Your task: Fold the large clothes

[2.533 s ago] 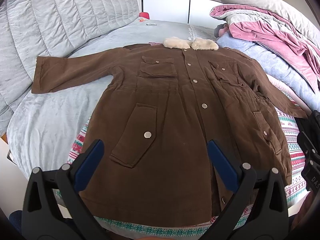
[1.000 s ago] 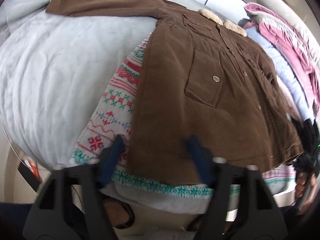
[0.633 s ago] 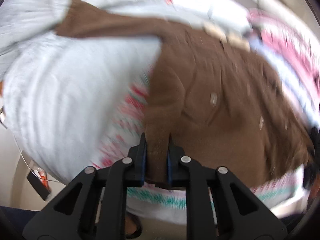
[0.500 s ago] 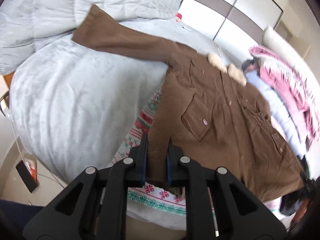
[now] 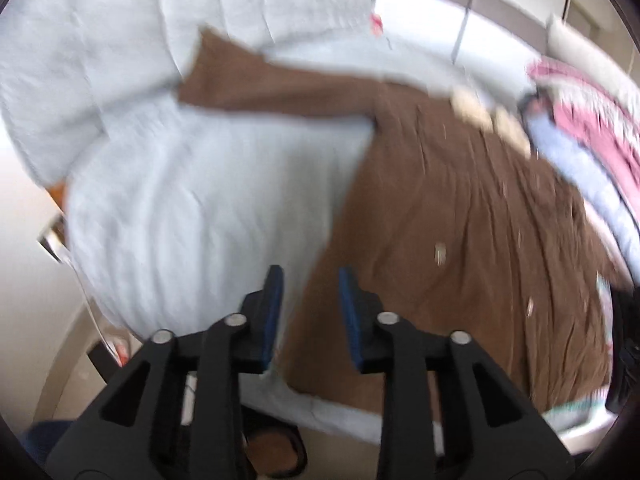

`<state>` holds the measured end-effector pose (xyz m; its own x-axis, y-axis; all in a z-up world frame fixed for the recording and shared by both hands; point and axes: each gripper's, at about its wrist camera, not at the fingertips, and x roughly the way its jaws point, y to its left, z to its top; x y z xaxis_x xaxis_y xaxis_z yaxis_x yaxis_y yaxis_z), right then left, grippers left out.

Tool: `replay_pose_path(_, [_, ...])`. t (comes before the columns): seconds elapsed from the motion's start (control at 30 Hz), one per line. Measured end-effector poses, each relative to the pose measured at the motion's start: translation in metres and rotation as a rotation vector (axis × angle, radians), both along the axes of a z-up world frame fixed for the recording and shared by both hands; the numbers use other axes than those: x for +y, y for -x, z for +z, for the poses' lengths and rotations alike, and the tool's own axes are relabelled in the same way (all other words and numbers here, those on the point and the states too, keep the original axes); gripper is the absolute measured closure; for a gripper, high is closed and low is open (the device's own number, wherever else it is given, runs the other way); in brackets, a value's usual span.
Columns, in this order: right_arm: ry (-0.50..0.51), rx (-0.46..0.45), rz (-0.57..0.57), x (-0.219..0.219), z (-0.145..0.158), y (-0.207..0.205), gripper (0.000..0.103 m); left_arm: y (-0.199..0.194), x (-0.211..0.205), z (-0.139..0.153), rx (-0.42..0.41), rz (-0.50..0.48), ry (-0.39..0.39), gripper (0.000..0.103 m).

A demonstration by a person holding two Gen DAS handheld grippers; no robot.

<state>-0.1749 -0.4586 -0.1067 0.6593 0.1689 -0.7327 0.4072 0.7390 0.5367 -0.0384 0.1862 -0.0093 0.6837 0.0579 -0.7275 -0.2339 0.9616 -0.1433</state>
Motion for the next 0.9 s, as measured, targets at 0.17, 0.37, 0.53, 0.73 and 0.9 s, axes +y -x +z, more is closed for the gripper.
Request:
replay_pose_path(0.17, [-0.008,-0.011,-0.108,-0.024,0.011,-0.021,0.048,-0.009,-0.01,0.042,-0.153,0.01,0.005,0.024])
replay_pose_path(0.37, [-0.201,-0.066,-0.215,-0.06,0.011,-0.065,0.048,-0.066,-0.074,0.044,-0.101,-0.08,-0.002,0.022])
replay_pose_path(0.53, [-0.1,-0.111,-0.335,-0.076,0.028,-0.104,0.026,-0.115,-0.13,0.043,-0.071,-0.082,0.051,0.022])
replay_pose_path(0.73, [-0.066,0.001,-0.379,-0.091,-0.016,-0.158,0.021,-0.178,-0.186,-0.005,0.097,-0.26,0.025,0.022])
replay_pose_path(0.9, [-0.143,-0.056,-0.462,-0.117,-0.033,-0.166,0.021,-0.197,-0.184,-0.031,0.15,-0.21,-0.006,0.022])
